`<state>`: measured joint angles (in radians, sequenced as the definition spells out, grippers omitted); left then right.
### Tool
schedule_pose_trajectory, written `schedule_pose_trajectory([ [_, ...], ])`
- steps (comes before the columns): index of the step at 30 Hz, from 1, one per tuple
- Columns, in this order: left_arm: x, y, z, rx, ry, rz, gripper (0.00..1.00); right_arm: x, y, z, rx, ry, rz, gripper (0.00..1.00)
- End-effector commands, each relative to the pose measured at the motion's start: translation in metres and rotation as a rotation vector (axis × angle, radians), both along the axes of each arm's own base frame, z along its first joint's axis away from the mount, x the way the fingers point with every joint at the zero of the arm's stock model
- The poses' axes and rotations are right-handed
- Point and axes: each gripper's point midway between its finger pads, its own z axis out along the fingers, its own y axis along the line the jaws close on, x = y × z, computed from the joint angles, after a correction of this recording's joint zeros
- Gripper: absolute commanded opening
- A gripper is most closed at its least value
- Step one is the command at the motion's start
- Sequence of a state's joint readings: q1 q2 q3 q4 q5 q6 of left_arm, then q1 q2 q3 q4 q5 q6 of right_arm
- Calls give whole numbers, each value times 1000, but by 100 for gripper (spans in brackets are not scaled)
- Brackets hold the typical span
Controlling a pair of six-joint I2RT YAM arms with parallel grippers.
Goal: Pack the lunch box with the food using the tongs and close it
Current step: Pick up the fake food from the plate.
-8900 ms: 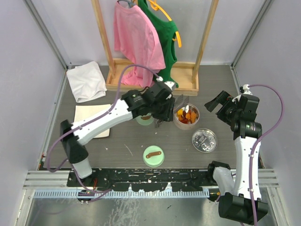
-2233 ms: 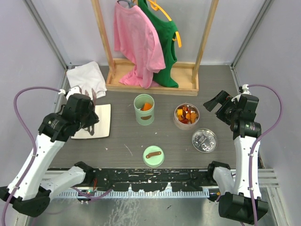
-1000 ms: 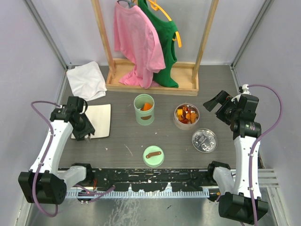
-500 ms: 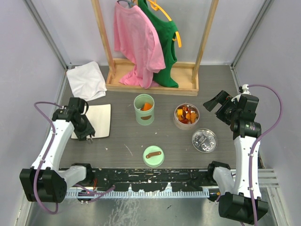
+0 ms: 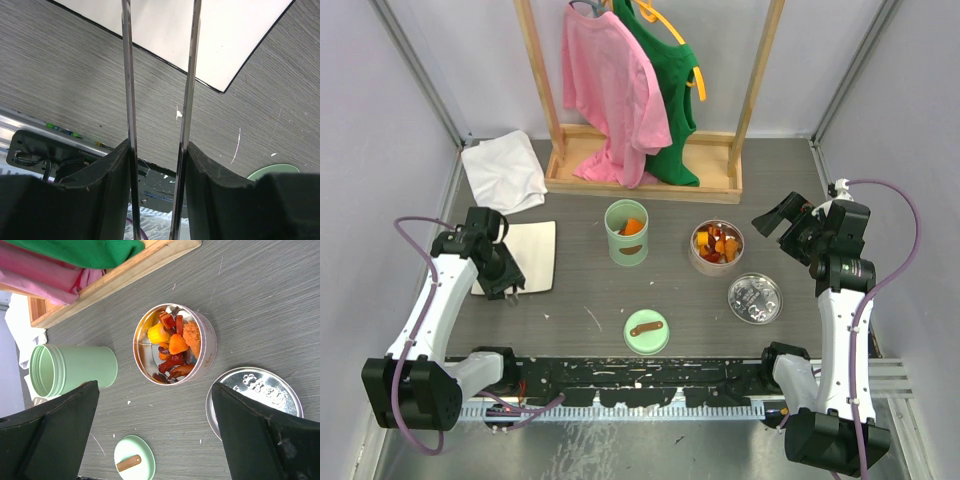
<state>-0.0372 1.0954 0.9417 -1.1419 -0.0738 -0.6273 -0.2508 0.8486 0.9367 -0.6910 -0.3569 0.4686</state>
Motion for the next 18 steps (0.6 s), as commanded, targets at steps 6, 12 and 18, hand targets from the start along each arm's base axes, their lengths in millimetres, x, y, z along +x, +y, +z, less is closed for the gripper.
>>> schedule_pose_trajectory([
  [6, -2, -1, 4, -11, -22, -11, 34, 3, -1, 17, -20, -64, 2, 100],
  [12, 6, -10, 21, -59, -82, -35, 23, 3, -1, 16, -18, -63, 1, 100],
  [18, 21, -32, 56, -176, -192, -89, 20, 4, -1, 16, -14, -62, 1, 100],
])
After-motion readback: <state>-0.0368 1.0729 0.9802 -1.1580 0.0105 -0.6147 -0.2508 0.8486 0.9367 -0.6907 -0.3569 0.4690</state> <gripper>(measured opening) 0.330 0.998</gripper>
